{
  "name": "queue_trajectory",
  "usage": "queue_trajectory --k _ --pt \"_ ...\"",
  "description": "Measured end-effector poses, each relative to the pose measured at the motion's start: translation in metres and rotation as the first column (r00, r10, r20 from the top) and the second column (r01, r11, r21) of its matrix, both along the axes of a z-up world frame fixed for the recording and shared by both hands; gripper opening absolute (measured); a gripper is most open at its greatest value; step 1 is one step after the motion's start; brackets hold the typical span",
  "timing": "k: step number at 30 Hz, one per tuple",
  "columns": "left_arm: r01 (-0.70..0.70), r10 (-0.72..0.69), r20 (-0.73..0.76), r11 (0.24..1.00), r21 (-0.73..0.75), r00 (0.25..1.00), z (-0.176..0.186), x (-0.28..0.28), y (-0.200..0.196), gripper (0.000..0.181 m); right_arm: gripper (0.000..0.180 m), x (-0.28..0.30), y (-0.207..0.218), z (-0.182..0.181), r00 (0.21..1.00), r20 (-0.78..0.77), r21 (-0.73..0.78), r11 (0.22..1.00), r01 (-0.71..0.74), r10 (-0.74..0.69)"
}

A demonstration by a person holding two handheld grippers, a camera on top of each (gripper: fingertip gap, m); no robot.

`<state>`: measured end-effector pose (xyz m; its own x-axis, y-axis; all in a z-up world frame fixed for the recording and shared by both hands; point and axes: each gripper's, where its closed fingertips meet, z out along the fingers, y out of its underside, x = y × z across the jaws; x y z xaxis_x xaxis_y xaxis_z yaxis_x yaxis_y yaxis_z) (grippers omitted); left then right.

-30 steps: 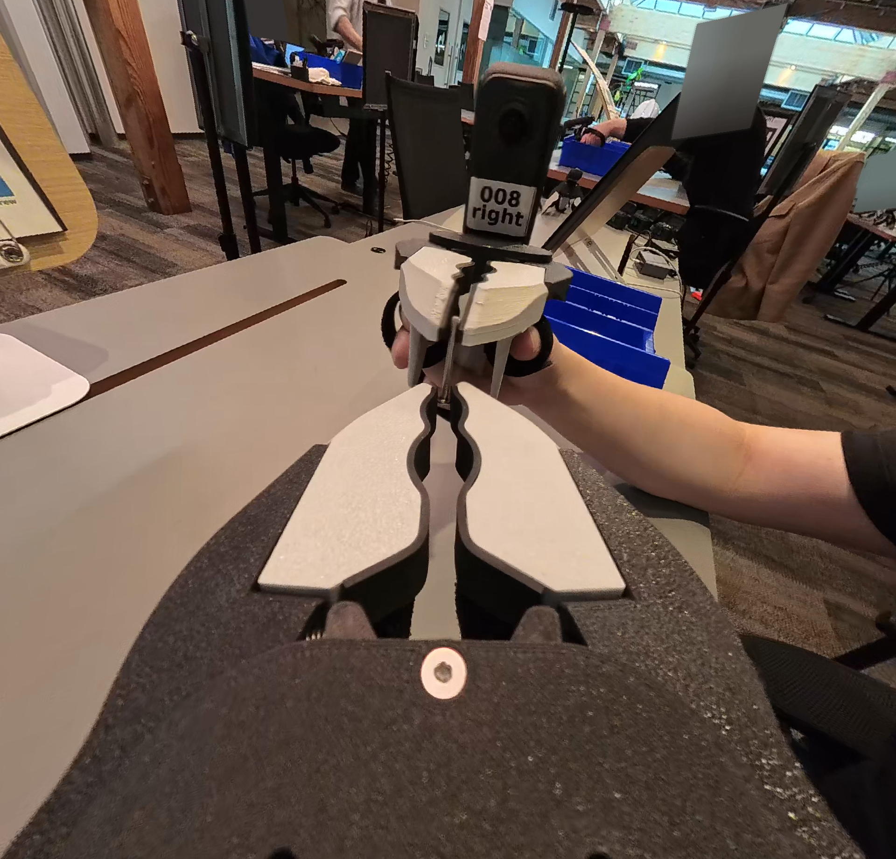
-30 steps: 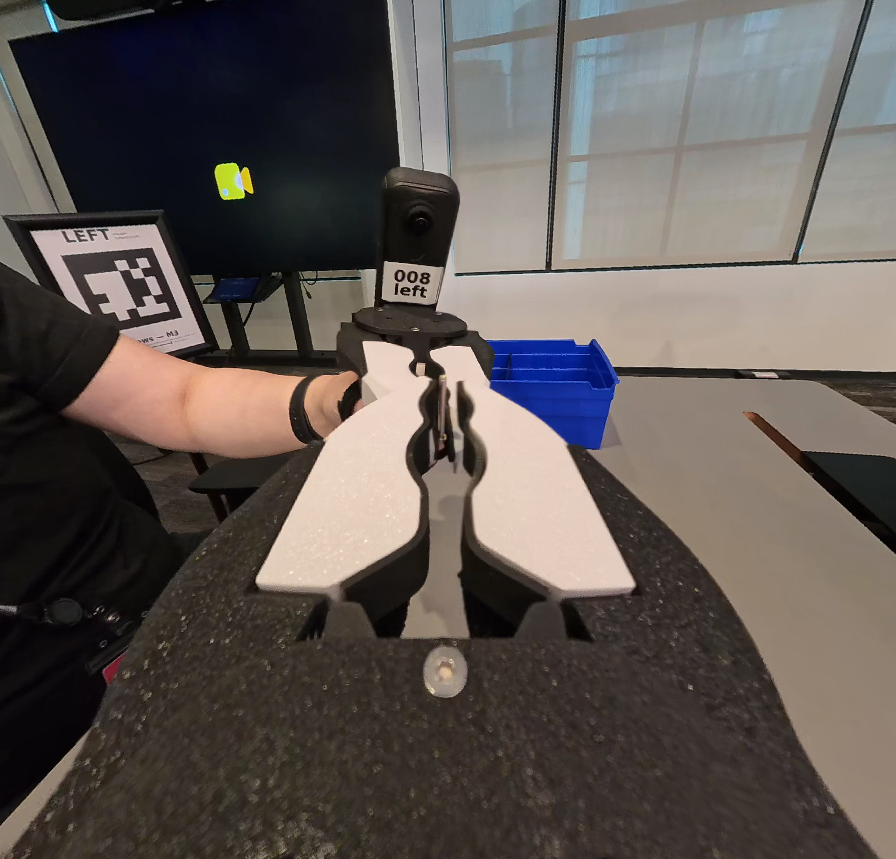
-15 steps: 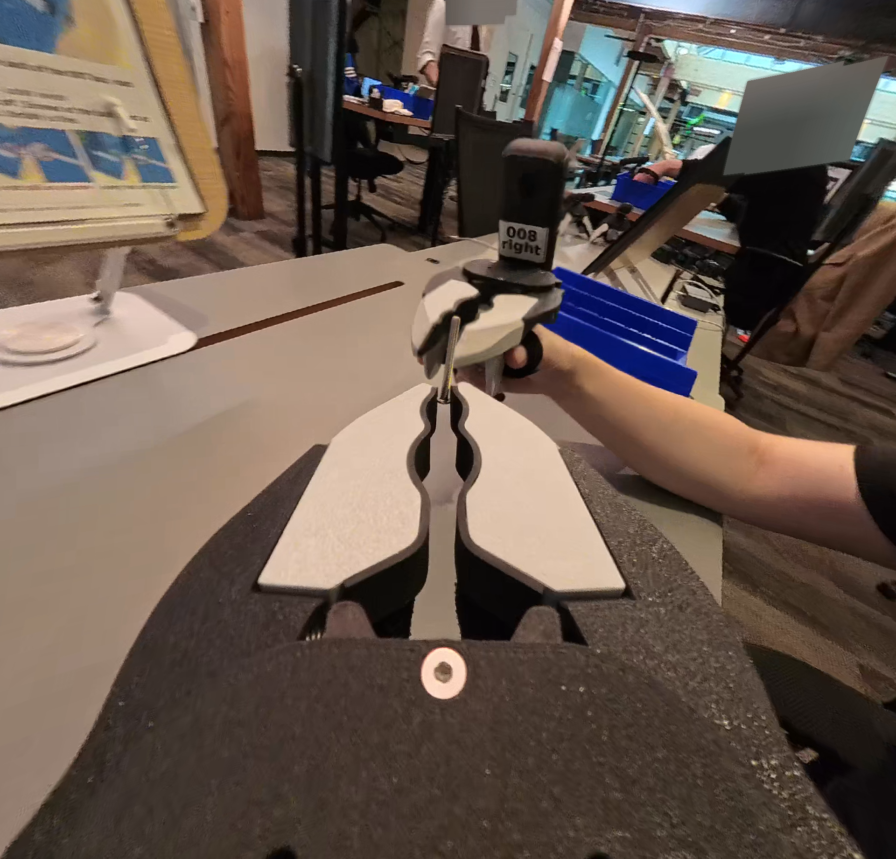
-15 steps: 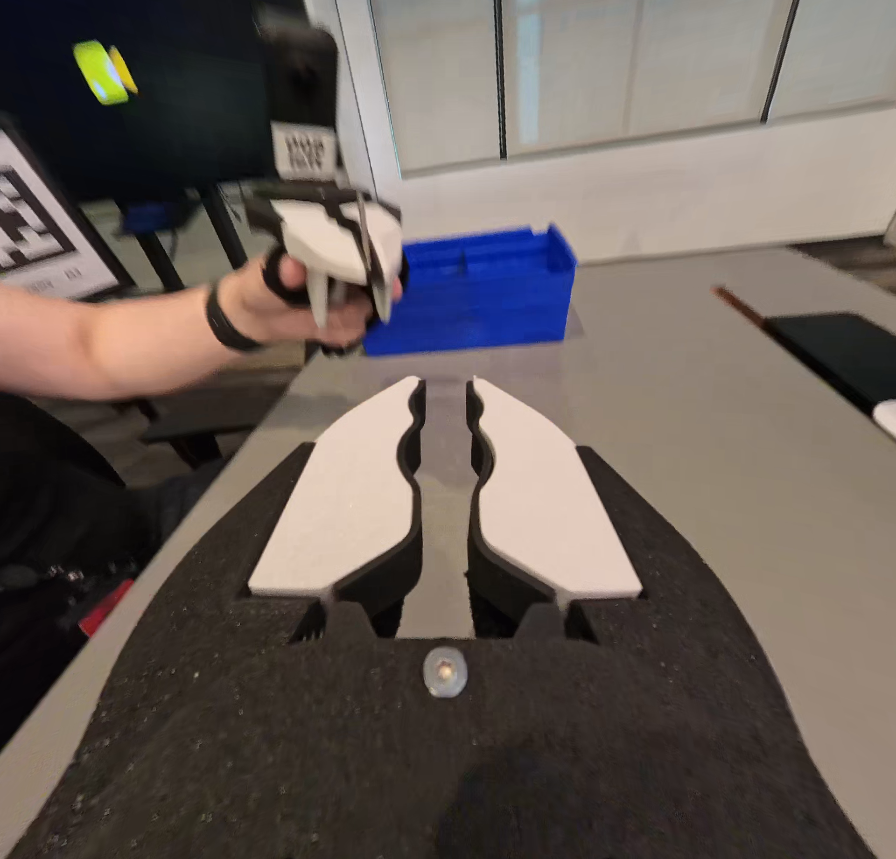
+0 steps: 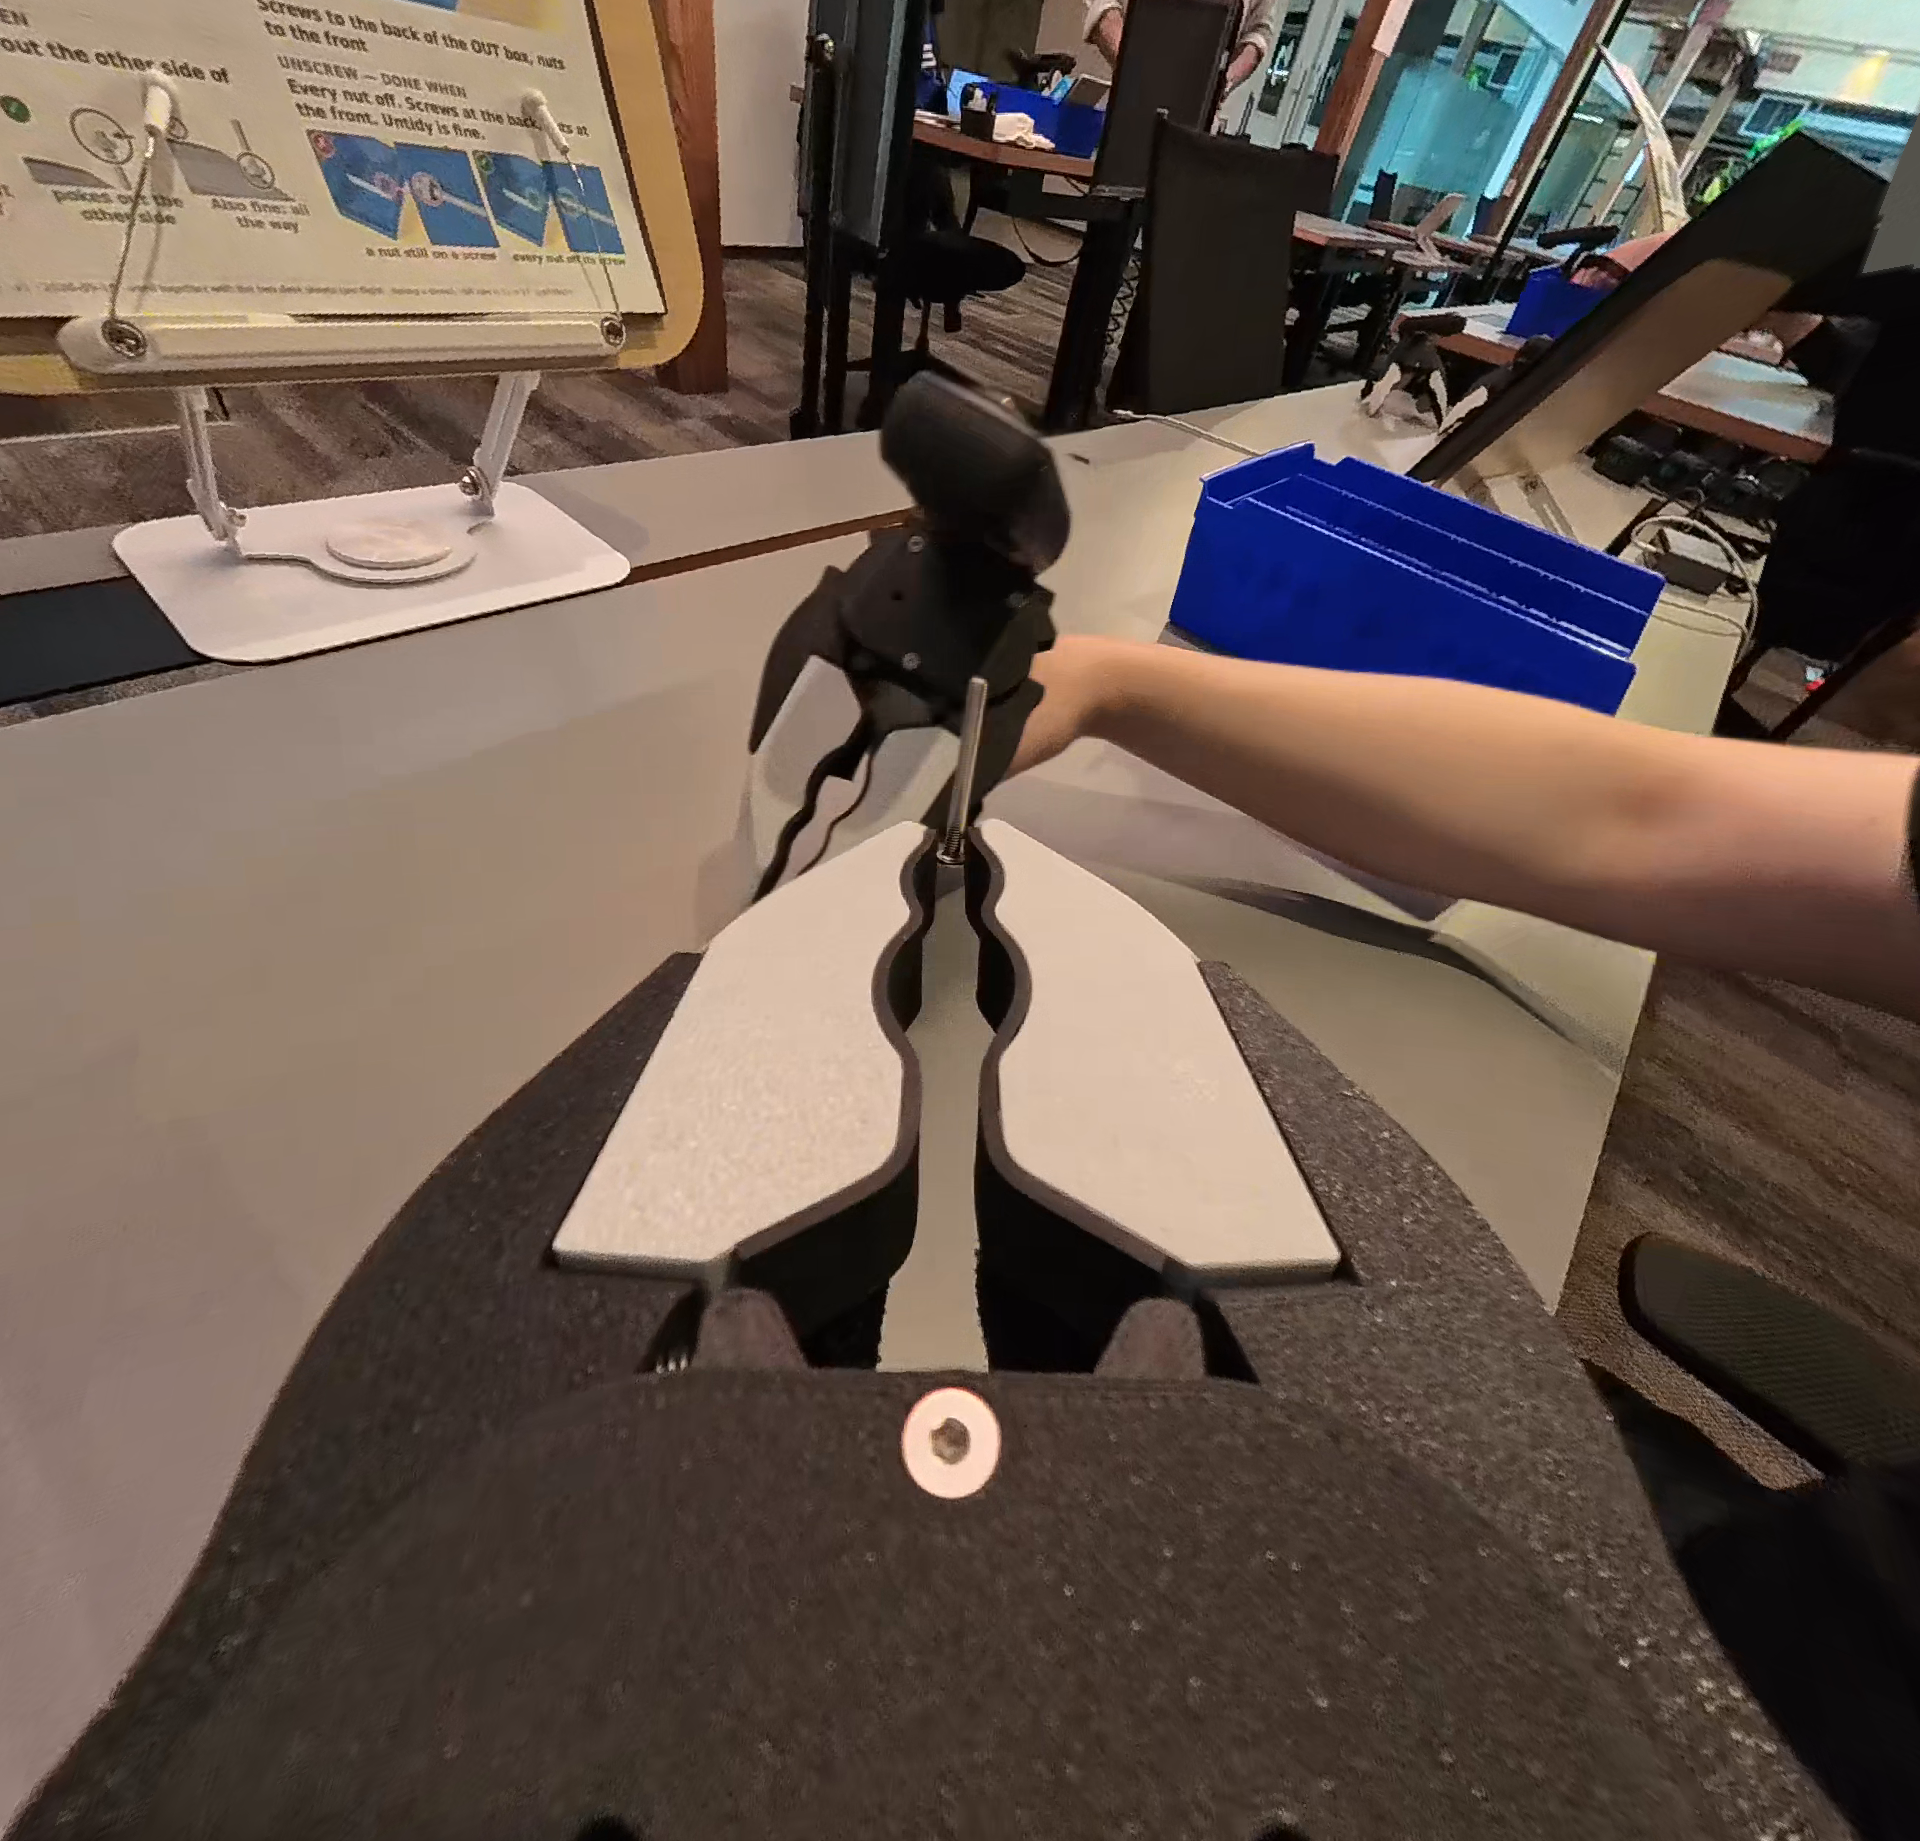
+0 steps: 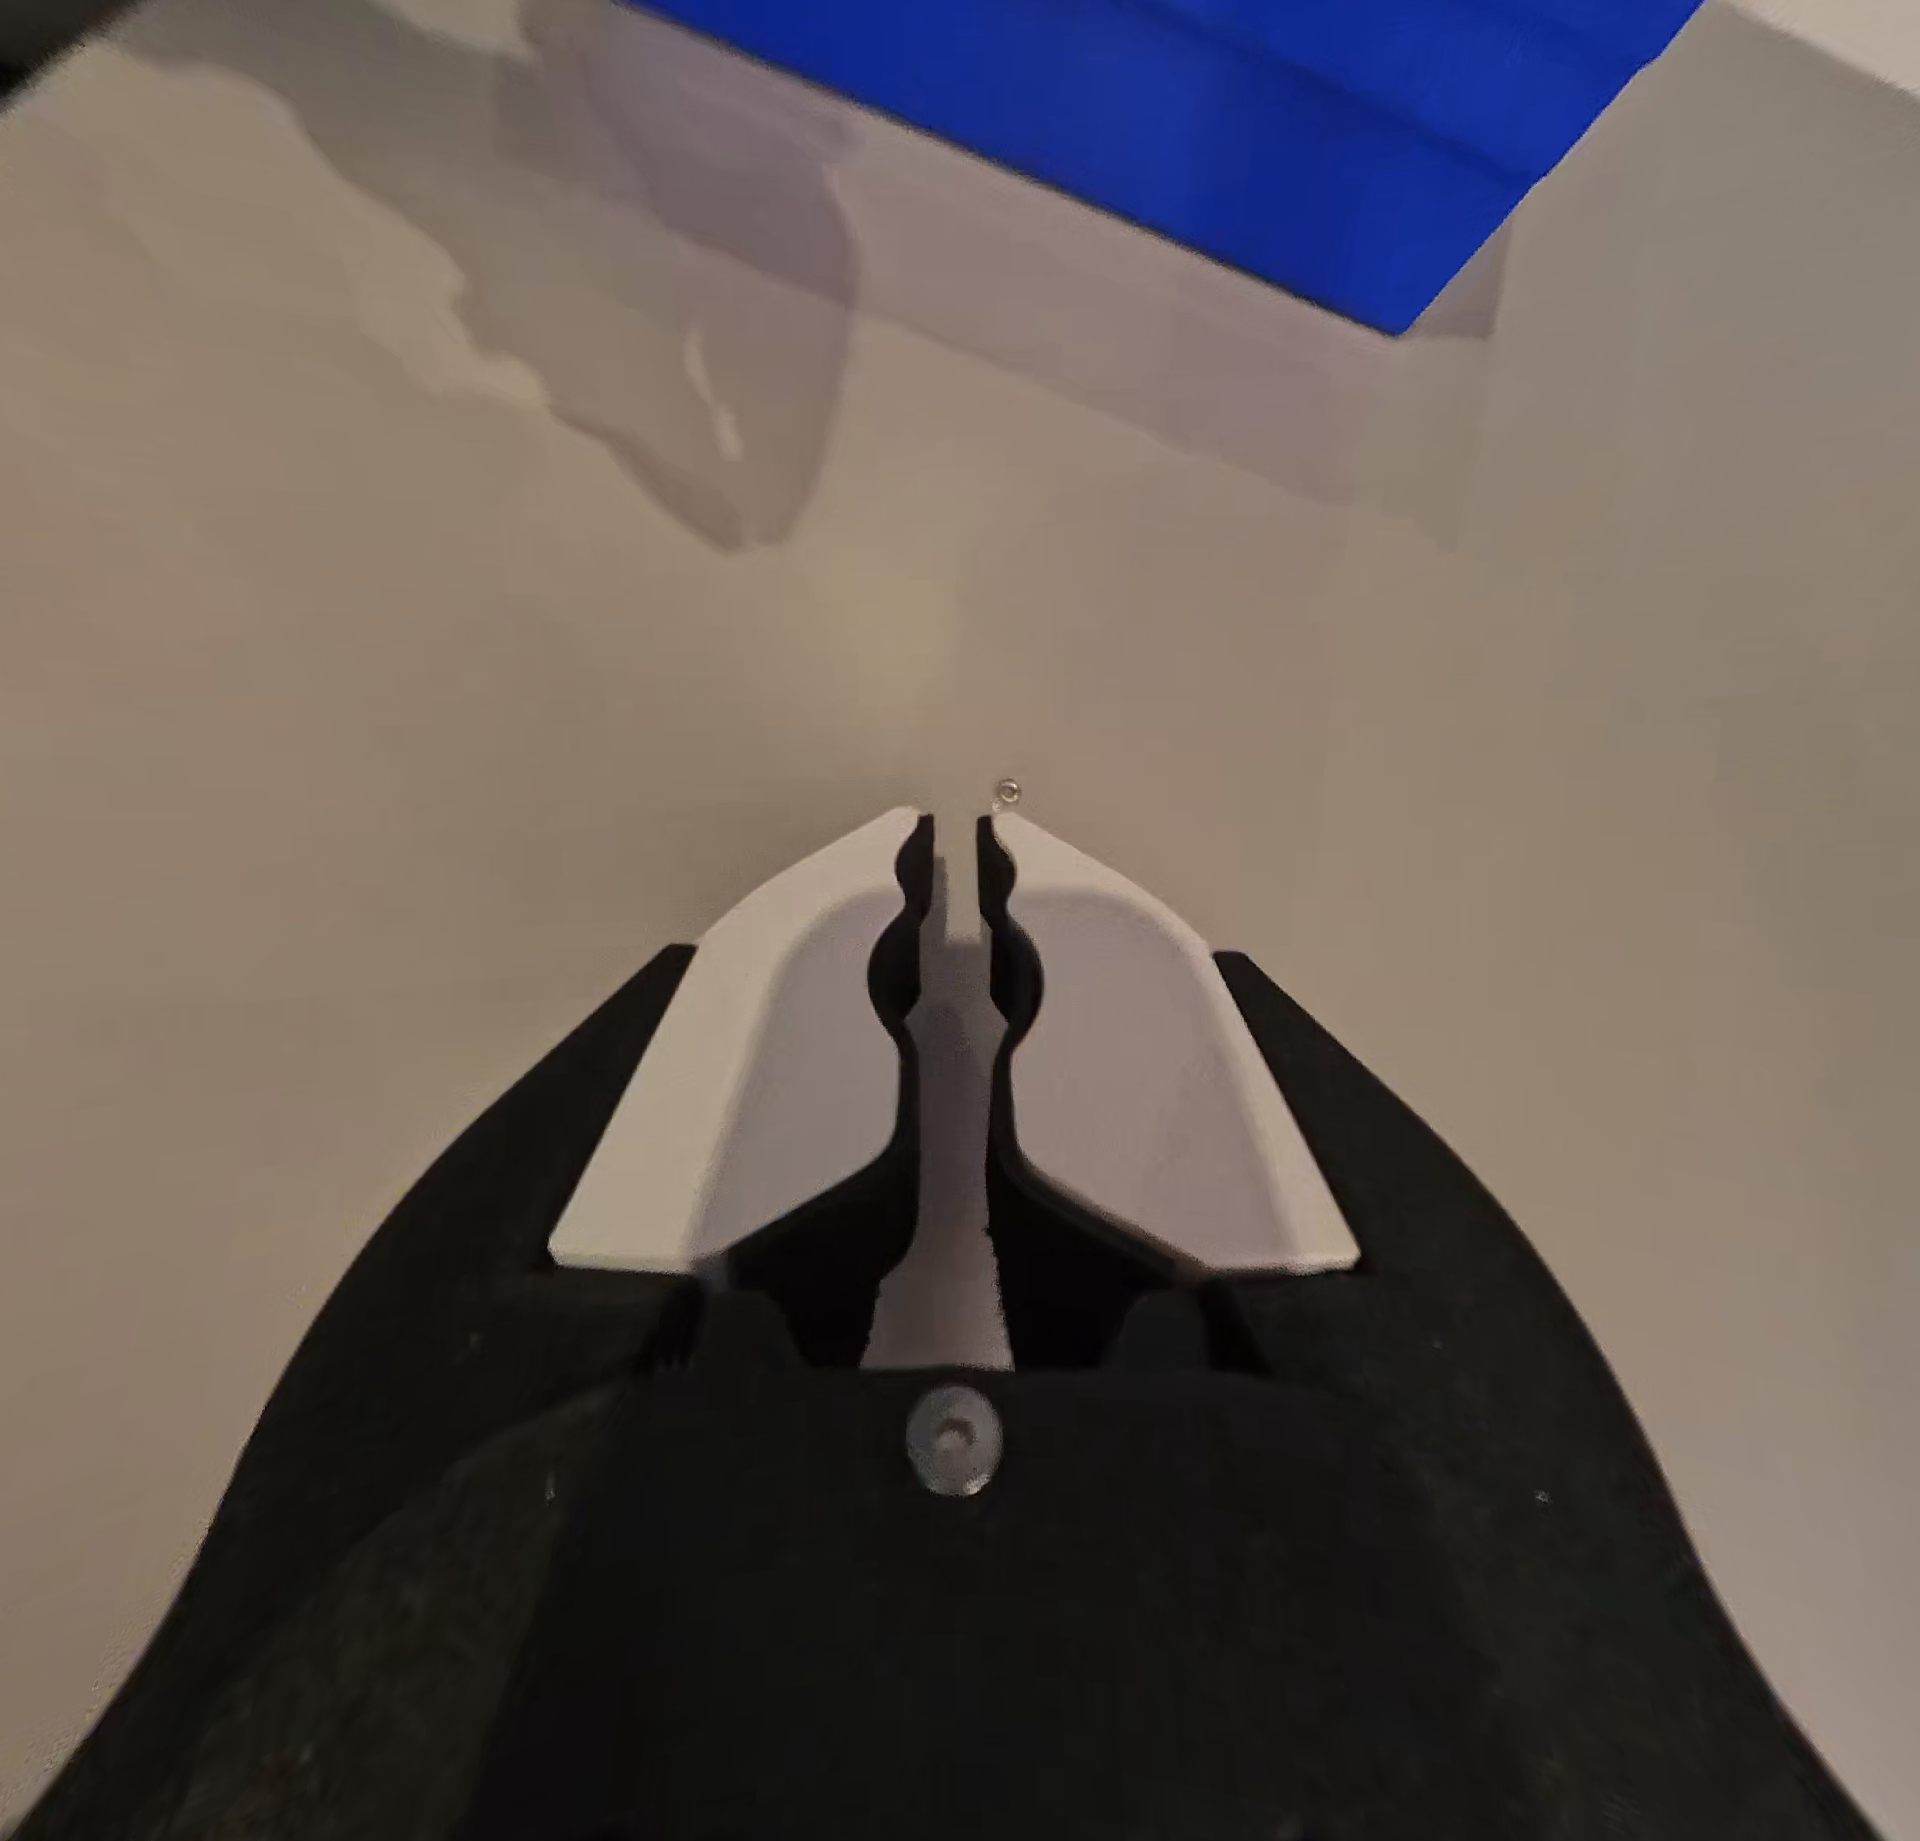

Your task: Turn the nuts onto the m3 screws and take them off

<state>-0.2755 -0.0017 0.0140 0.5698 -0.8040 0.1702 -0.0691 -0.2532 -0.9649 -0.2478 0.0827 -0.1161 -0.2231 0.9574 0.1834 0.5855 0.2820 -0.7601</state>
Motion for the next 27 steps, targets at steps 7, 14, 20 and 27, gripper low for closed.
queue_trajectory --k 7,14,20,27 --pt "0.015 -0.015 0.020 1.000 -0.018 1.000 -0.006 -0.007 0.000 0.004 0.008 -0.016 0.012 -0.020 0.995 0.045 0.003 0.996 -0.089 0.089" --pt "0.028 -0.027 0.037 0.999 -0.019 0.999 -0.007 -0.008 0.005 0.004 0.010 -0.024 0.015 -0.028 0.987 0.082 0.007 0.990 -0.142 0.141" --pt "0.030 -0.029 0.038 0.999 -0.023 0.999 -0.008 -0.010 0.009 0.004 0.011 -0.027 0.015 -0.034 0.977 0.125 -0.045 0.985 -0.167 0.171" --pt "0.034 -0.033 0.037 0.999 -0.027 0.999 -0.009 -0.009 0.011 0.004 0.008 -0.026 0.013 -0.035 0.971 0.138 -0.120 0.977 -0.177 0.193"
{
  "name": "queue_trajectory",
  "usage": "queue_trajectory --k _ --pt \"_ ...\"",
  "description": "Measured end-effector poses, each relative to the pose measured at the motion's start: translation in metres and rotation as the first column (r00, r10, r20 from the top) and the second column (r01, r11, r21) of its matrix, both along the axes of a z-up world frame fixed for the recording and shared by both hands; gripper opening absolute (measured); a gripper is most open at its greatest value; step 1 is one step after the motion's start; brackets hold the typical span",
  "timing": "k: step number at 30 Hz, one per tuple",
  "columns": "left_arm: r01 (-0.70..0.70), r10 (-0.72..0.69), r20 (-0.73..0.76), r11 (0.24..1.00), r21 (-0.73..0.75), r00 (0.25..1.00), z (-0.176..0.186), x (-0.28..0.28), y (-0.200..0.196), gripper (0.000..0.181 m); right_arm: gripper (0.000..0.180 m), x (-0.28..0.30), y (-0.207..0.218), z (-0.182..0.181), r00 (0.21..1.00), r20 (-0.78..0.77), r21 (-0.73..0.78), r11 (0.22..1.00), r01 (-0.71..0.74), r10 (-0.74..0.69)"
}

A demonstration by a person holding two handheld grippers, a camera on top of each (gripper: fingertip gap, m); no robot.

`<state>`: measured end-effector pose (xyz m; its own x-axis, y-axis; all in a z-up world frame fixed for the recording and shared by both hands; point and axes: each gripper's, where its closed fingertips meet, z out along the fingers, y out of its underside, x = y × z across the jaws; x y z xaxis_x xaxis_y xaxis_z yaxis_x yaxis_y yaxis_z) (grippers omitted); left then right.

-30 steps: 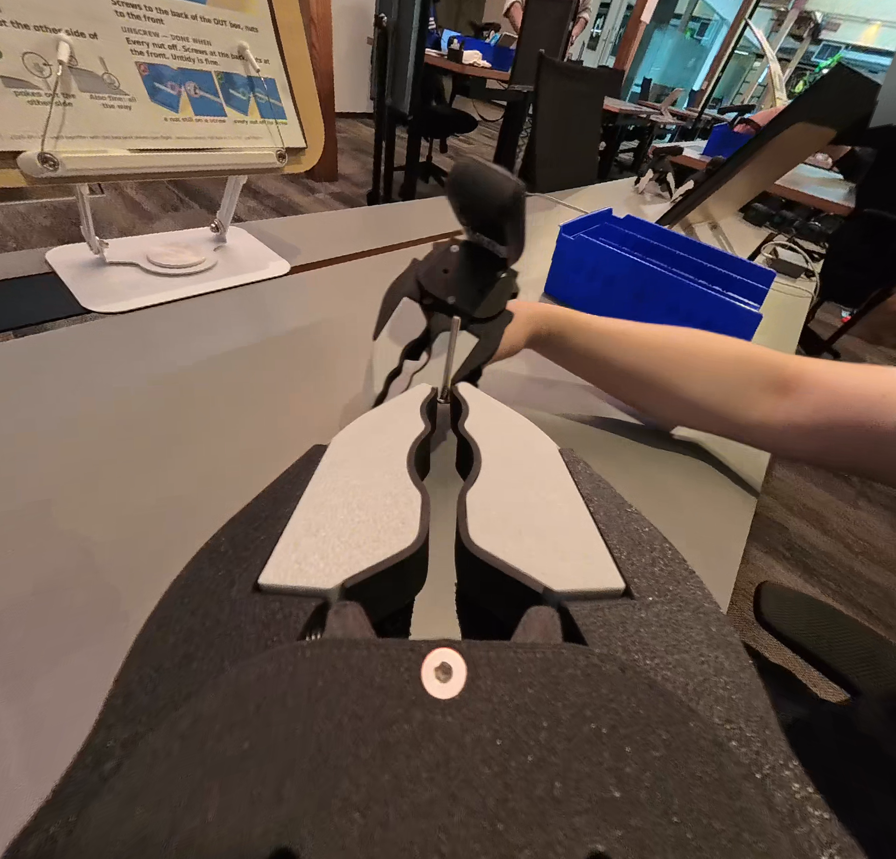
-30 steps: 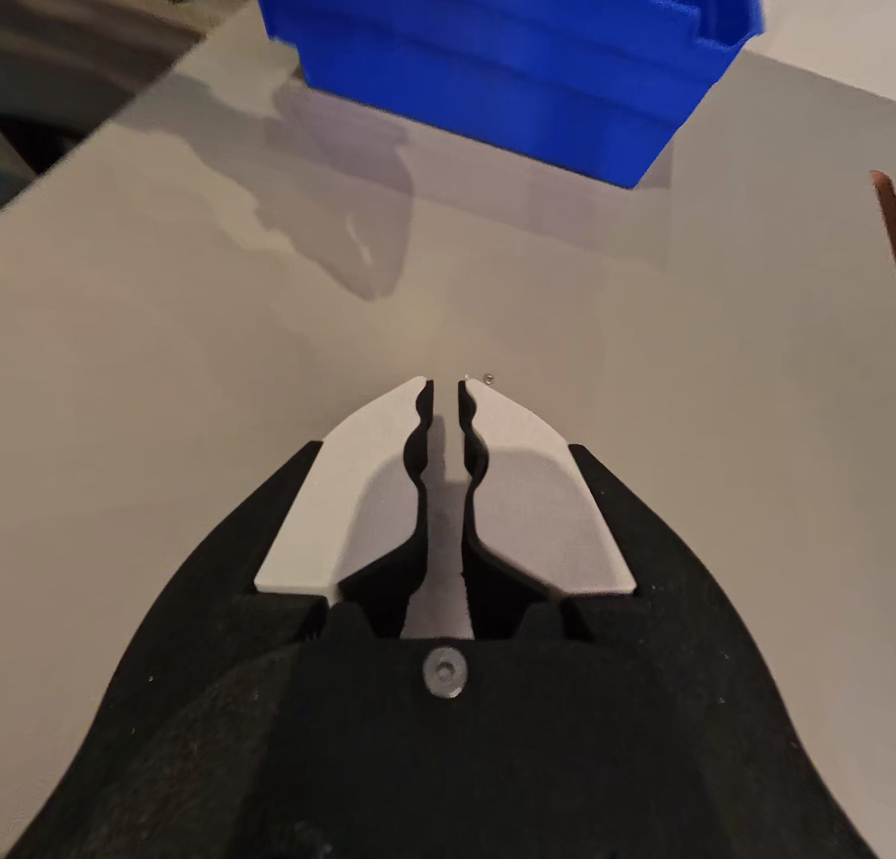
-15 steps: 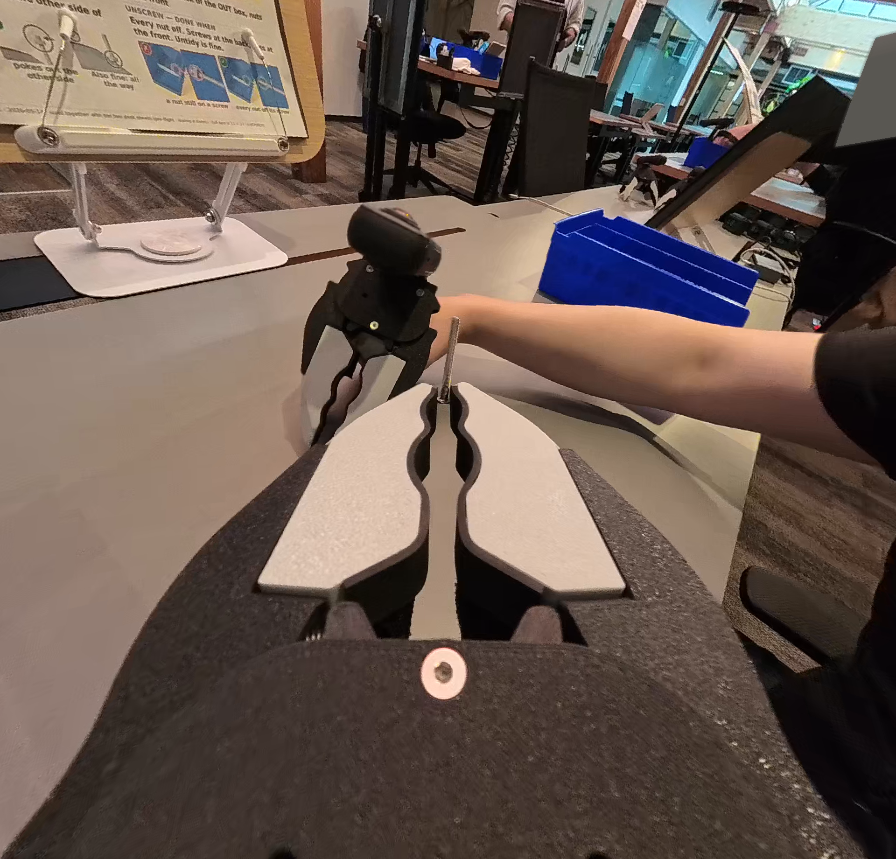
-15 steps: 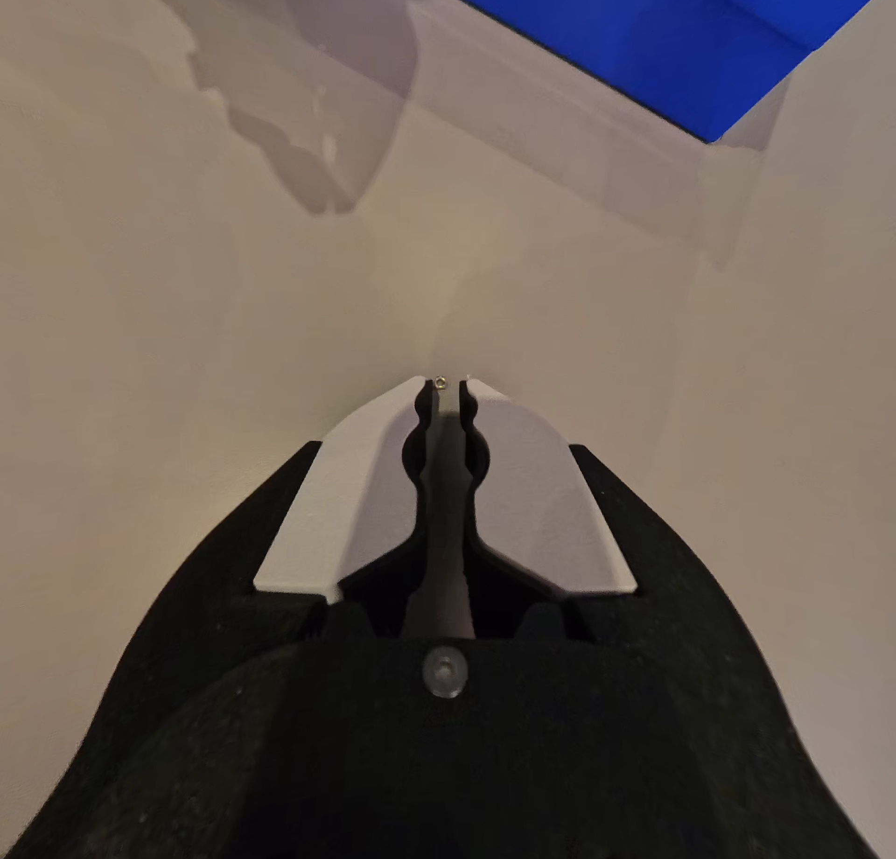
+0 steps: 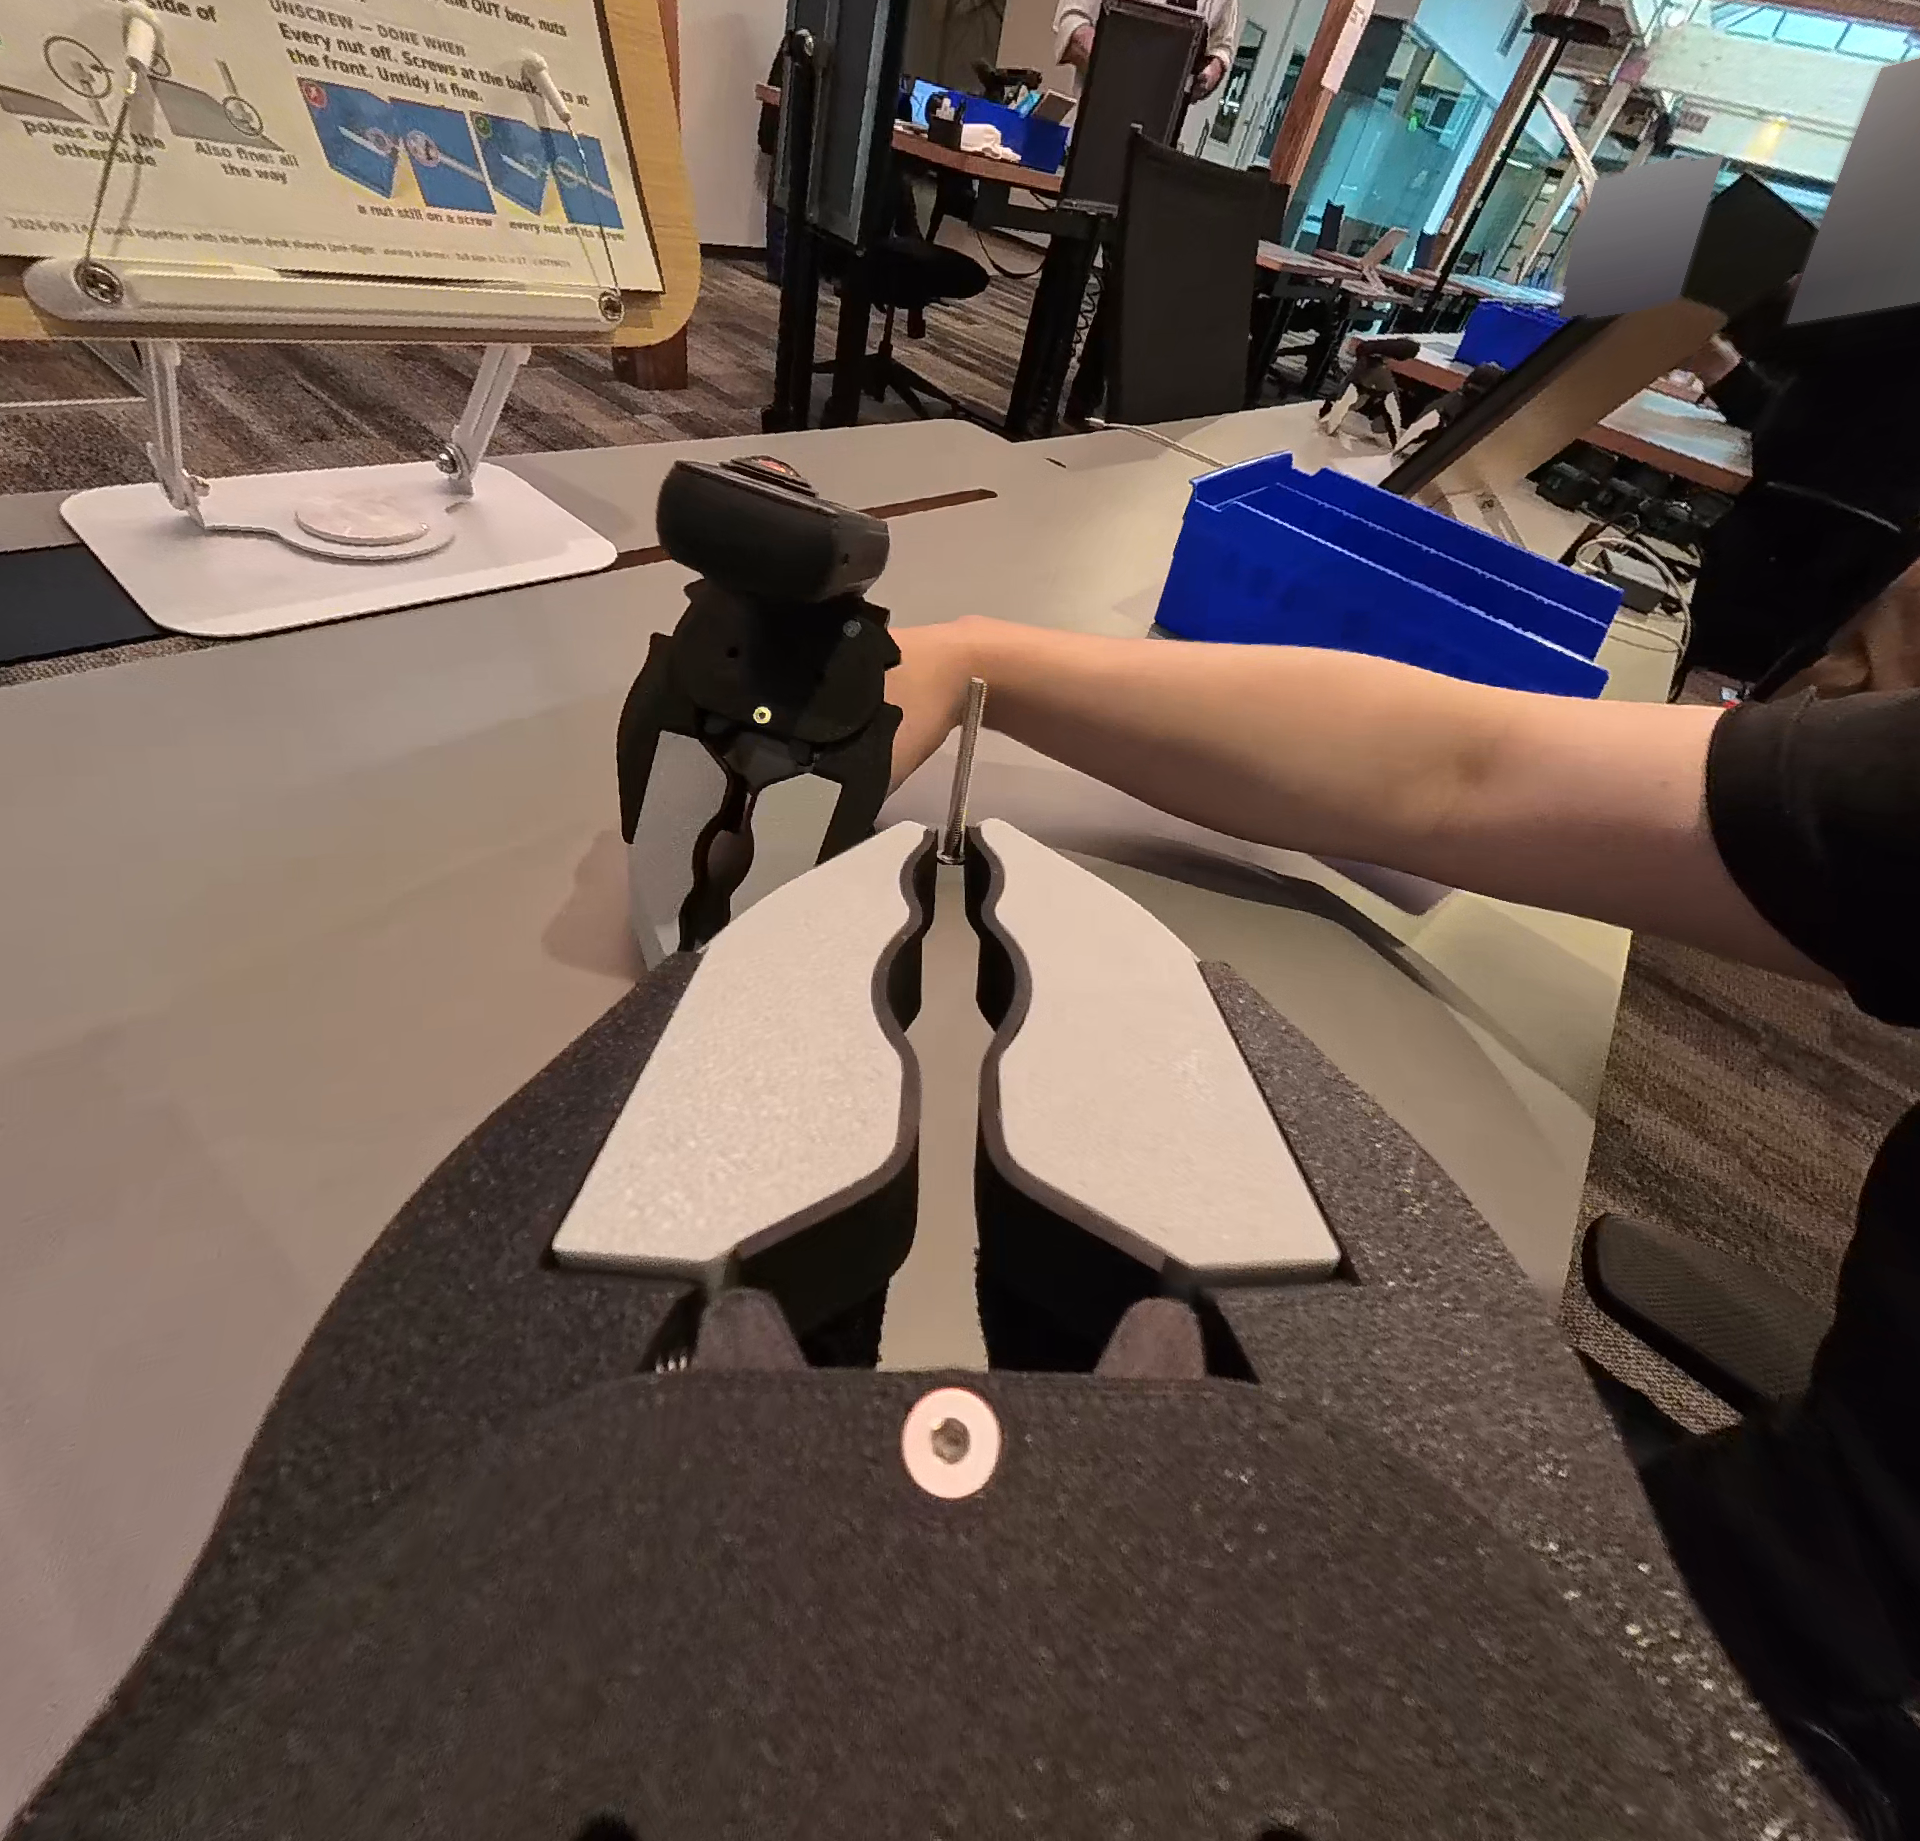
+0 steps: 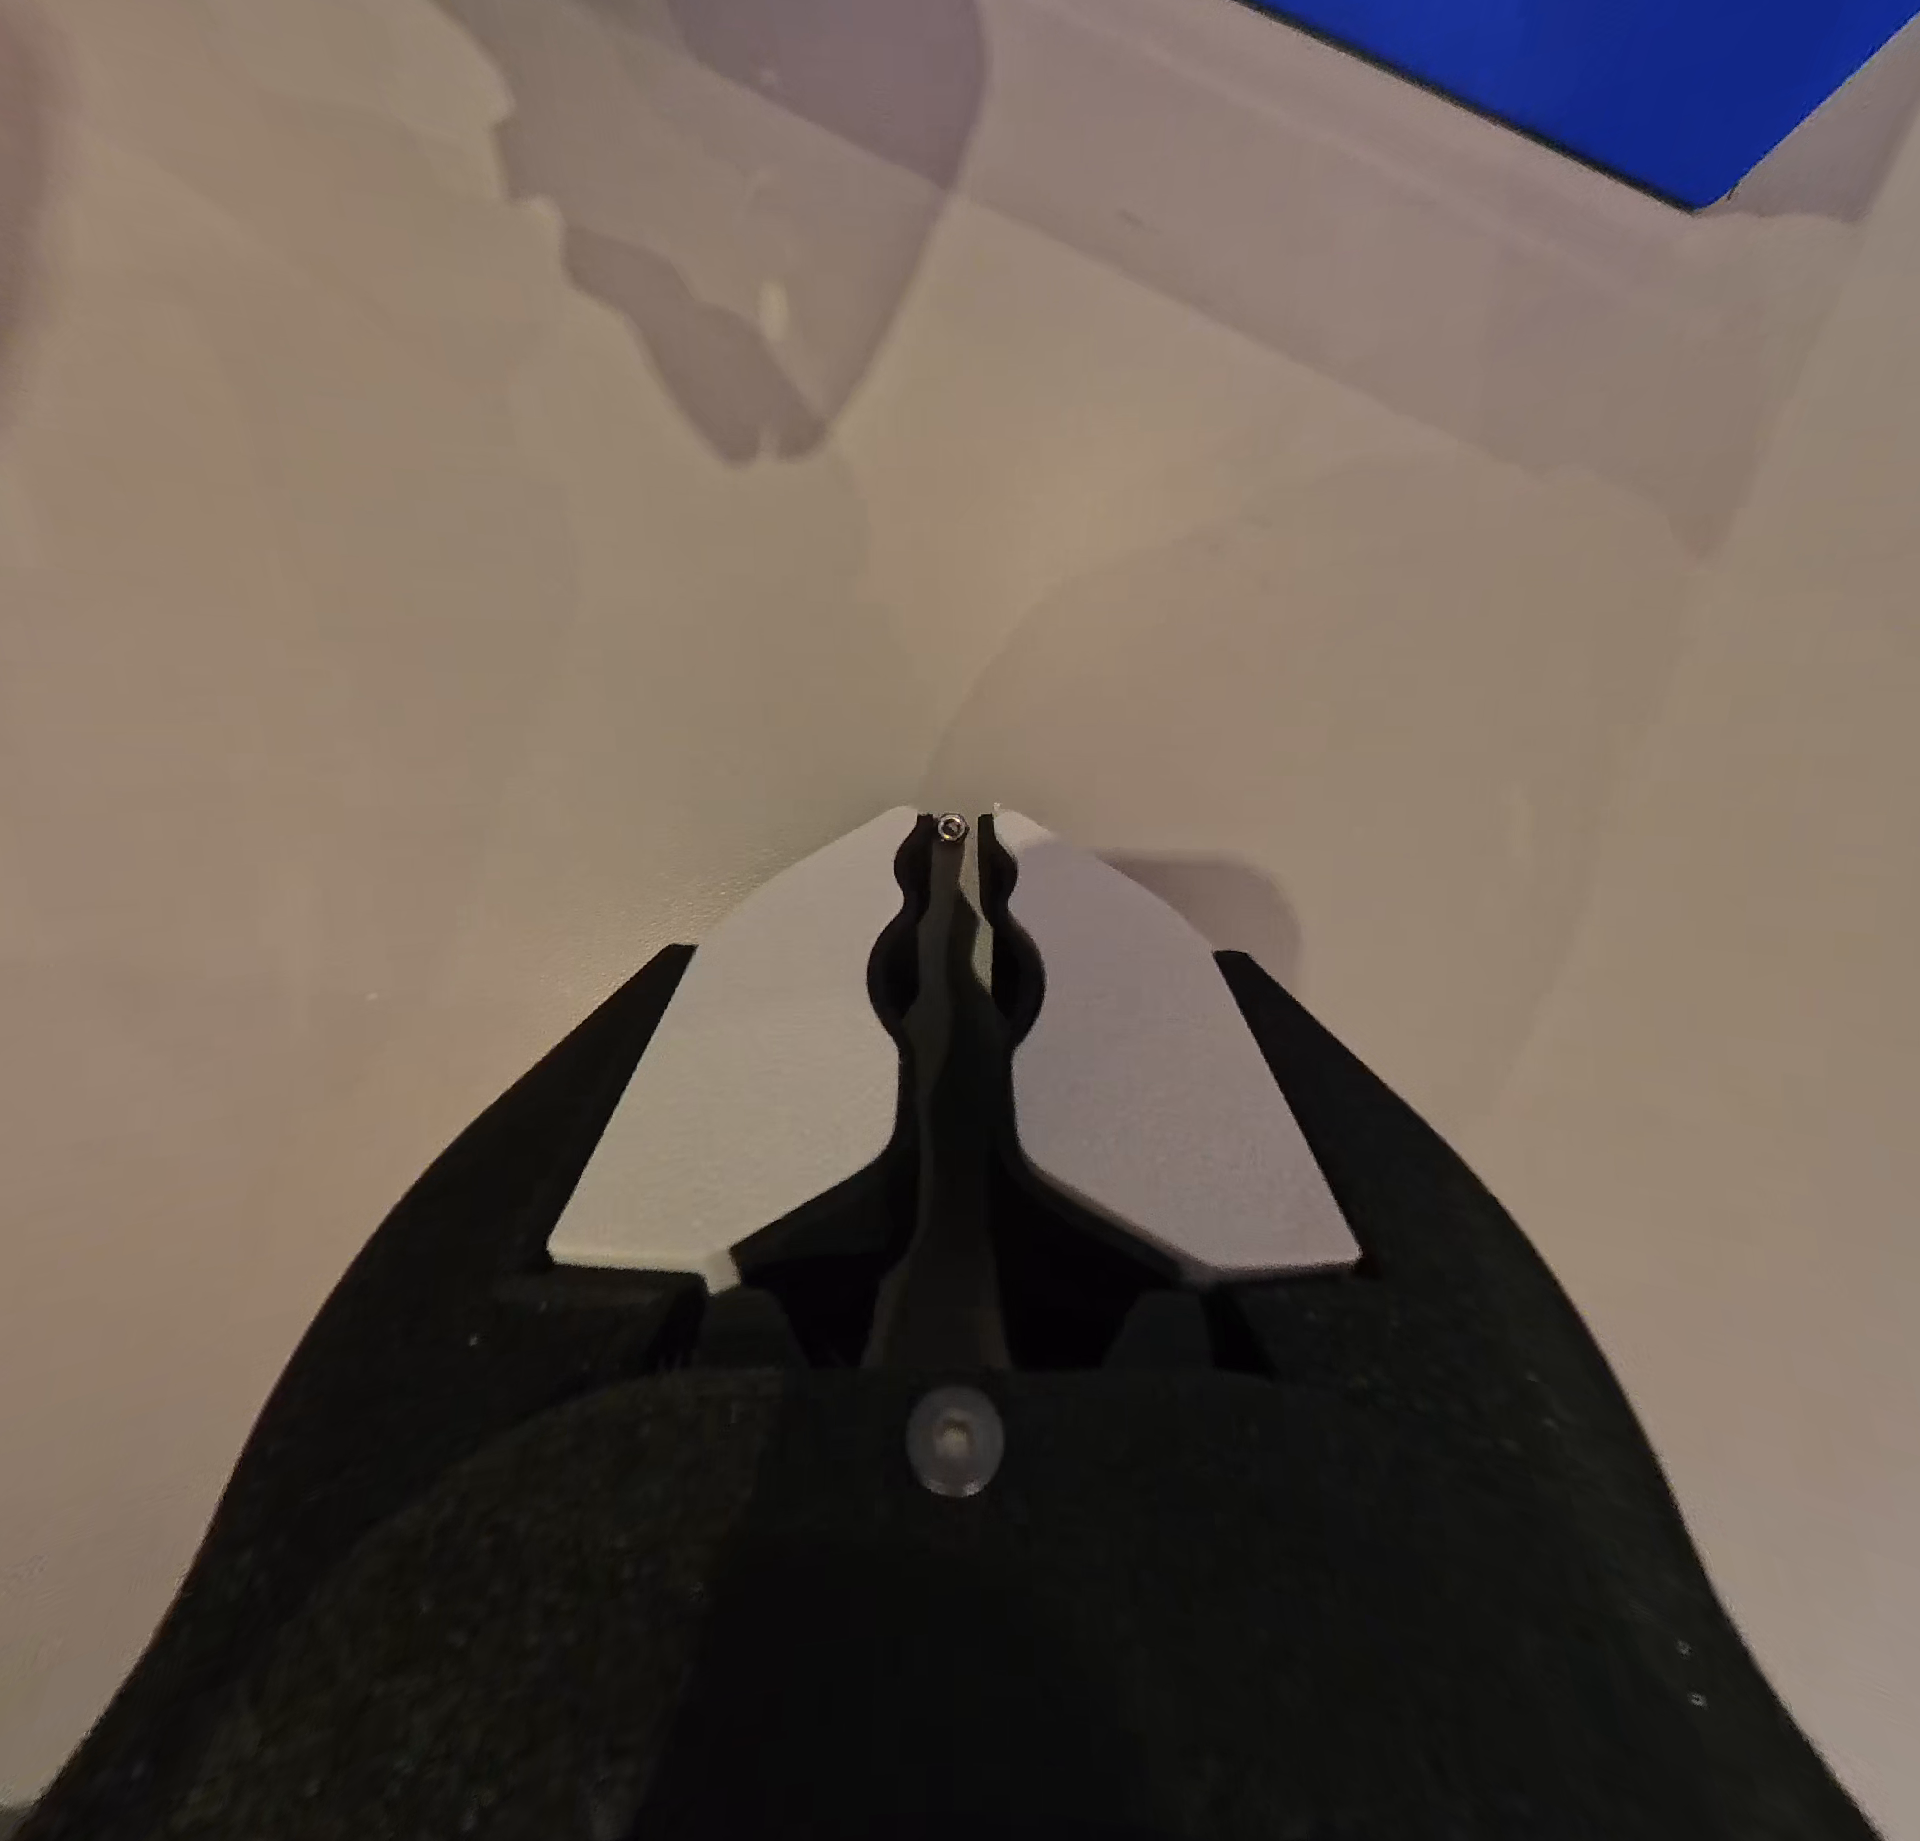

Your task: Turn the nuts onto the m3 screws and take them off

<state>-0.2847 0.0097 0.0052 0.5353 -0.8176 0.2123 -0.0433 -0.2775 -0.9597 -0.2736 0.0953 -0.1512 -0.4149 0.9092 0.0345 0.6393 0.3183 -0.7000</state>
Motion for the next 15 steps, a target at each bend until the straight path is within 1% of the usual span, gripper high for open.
queue_trajectory --k 8,15 --pt "-0.007 0.007 0.005 1.000 -0.004 1.000 -0.0015 -0.0020 0.0011 0.004 0.005 -0.0017 -0.0009 0.0001 1.000 0.011 -0.011 1.000 -0.006 0.006" --pt "-0.011 0.011 0.007 1.000 -0.011 1.000 -0.0031 -0.0031 0.0061 0.004 0.004 0.0042 -0.0033 0.0044 0.998 -0.041 -0.001 0.999 0.049 -0.049"
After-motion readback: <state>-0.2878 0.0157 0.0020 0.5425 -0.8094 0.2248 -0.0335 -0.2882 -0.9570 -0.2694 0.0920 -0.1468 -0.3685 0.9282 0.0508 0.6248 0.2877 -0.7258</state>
